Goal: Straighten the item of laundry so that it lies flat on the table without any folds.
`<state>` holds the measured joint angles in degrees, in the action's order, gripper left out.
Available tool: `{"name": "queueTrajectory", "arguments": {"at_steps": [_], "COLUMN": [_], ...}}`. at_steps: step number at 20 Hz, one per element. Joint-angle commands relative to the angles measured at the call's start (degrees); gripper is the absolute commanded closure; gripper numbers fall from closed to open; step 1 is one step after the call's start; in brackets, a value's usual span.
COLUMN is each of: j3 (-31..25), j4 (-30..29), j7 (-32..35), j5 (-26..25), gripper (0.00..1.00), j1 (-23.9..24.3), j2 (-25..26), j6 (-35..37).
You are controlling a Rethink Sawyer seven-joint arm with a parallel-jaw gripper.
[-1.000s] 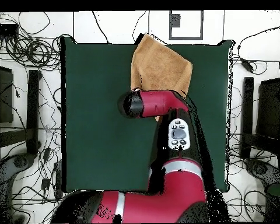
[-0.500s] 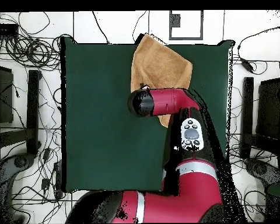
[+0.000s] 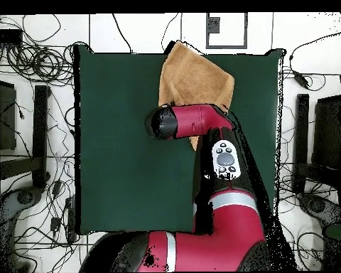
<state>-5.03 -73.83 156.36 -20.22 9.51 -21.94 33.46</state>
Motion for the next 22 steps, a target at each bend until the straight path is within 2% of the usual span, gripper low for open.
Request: {"name": "queueTrajectory", "arguments": {"at_steps": [1,4,7,16,17,22], "j3": [-5.74,-1.71,-1.21,-4.65,-4.46,-4.78], "j4": [-0.97,0.67,3.04,7.37,8.19,9.66], "j7": [-13.61,-9.14,-9.29,-11.44,-10.89,-11.17], "j5": [-4.39,-8.07,-10.77,-11.73,-11.6,-10.94], "gripper": [1.0,1.0,1.0,1.0,0.0,0.0], "j1": [-1.92,-4.52,-4.57,-2.85,-3.09,-3.02], "j2": [0.49,0.7,1.28,2.57,2.82,3.43], "j6": [3.17,-2.81,-3.95,1.89,2.79,4.31]}}
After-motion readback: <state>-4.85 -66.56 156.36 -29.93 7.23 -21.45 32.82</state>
